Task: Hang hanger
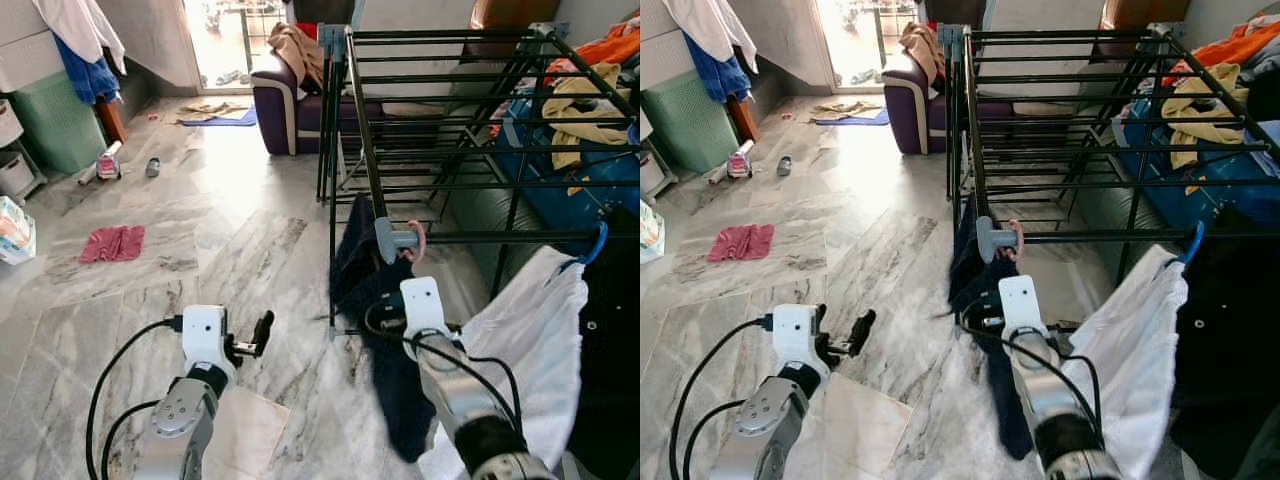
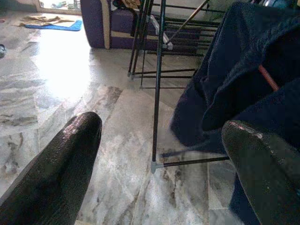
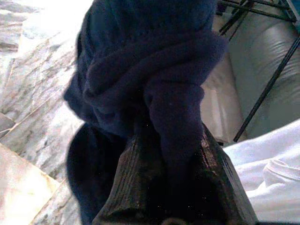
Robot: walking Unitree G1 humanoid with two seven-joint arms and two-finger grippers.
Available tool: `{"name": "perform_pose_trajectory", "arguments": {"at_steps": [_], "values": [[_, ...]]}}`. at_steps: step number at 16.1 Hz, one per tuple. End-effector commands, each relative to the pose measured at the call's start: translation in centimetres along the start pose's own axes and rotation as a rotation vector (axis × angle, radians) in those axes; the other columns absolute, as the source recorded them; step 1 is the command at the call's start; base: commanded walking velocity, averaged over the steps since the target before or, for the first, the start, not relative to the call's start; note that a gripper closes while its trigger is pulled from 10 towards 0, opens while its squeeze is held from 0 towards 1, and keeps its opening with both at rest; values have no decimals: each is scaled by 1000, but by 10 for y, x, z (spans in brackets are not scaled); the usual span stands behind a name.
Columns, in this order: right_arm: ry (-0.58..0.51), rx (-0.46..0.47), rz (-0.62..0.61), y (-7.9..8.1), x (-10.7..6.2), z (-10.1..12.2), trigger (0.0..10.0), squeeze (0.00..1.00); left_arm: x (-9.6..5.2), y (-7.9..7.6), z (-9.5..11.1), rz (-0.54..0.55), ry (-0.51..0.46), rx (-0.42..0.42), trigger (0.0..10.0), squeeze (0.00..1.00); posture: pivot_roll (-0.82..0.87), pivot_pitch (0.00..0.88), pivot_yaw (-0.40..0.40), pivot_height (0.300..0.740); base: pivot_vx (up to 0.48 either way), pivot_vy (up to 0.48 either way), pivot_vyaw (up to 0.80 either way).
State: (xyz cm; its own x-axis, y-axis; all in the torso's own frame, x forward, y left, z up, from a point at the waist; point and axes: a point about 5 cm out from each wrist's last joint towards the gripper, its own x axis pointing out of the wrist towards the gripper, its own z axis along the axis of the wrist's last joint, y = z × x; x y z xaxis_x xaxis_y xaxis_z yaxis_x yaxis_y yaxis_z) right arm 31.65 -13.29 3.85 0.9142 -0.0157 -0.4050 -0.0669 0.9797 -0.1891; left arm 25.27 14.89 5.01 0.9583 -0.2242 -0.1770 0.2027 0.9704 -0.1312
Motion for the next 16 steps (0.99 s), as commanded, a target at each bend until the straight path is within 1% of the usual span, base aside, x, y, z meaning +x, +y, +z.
{"name": "perform_pose_trajectory", "arguments": {"at_steps": [1, 4, 5, 8, 9, 10, 11, 12, 16], "values": [[-9, 5, -23, -1, 4, 7, 10000, 0, -1, 1, -3, 3, 18, 9, 10000, 0, 55, 0, 5, 740, 0, 0, 0], [54, 18, -5, 3, 3, -7, 10000, 0, -2, 1, -4, 8, 23, 7, 10000, 0, 54, 0, 4, 740, 0, 0, 0], [58, 20, 4, 4, 3, -8, 10000, 0, -2, 1, -4, 8, 23, 8, 10000, 0, 54, 0, 3, 740, 0, 0, 0], [92, 4, 17, 9, 1, -18, 10000, 0, -2, -1, -6, 6, 31, 7, 10000, 0, 51, 0, 3, 740, 0, 0, 0], [108, -2, -1, 8, 1, -23, 10000, 0, -3, -1, -7, 5, 35, 6, 10000, 0, 50, 0, 1, 740, 0, 0, 0], [108, -4, -5, 7, 1, -23, 10000, 0, -3, -2, -7, 3, 36, 6, 10000, 0, 50, 0, 1, 740, 0, 0, 0], [98, 25, -29, 4, 0, -23, 10000, 0, -3, -2, -7, 3, 37, 6, 10000, 0, 50, 0, 0, 740, 0, 0, 0], [82, 30, -50, 0, 1, -21, 10000, 0, -3, -2, -7, 4, 37, 6, 10000, 0, 50, 0, 0, 740, 0, 0, 0], [56, 25, -62, -4, 4, -15, 10000, 0, -3, -2, -8, 4, 42, 7, 10000, 0, 49, 0, 2, 740, 0, 0, 0]]}}
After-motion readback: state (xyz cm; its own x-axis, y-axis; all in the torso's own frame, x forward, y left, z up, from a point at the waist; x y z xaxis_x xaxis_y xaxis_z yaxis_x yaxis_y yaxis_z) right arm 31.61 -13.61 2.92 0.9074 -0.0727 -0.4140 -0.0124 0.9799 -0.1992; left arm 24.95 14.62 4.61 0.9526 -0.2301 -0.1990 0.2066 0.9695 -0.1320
